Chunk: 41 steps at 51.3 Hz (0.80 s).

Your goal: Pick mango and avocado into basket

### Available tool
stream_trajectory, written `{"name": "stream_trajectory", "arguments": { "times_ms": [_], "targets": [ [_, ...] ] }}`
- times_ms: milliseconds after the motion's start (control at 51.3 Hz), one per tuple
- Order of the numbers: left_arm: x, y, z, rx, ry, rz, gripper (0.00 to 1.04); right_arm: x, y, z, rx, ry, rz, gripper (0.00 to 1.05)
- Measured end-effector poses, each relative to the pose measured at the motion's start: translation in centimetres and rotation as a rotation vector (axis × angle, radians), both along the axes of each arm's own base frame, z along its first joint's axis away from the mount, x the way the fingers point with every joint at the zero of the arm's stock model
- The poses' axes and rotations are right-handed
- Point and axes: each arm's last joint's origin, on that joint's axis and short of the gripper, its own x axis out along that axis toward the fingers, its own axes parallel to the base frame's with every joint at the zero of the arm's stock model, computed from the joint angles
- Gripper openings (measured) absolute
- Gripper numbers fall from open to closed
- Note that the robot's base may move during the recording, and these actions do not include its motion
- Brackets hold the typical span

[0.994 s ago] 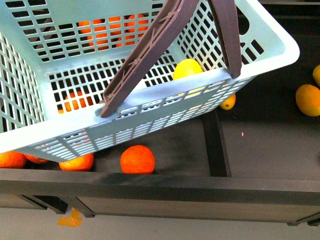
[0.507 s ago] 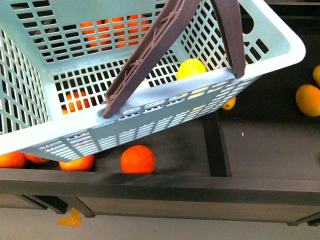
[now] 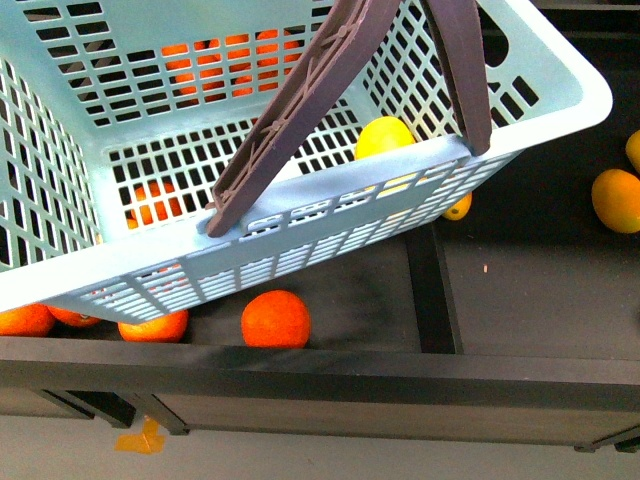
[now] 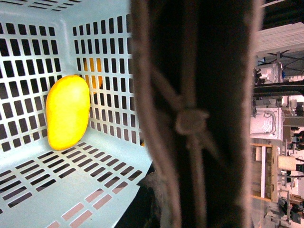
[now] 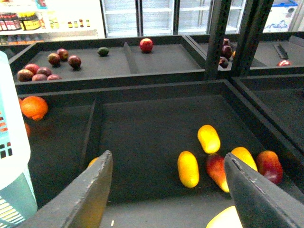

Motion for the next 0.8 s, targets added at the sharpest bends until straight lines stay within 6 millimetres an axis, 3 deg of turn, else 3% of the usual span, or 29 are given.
{"name": "stream_trajectory", "arguments": {
  "times_ms": [156, 799],
  "targets": [
    [-0.01, -0.01, 0.00, 0.000, 0.000, 0.000, 0.04, 0.00, 0.00, 0.00, 0.000, 0.000, 0.000, 0.97],
    [0.02, -0.01, -0.02, 0.006, -0.003, 0.008, 0.04, -0.05, -0.06, -0.02, 0.000, 0.000, -0.003, 0.96]
  ]
}}
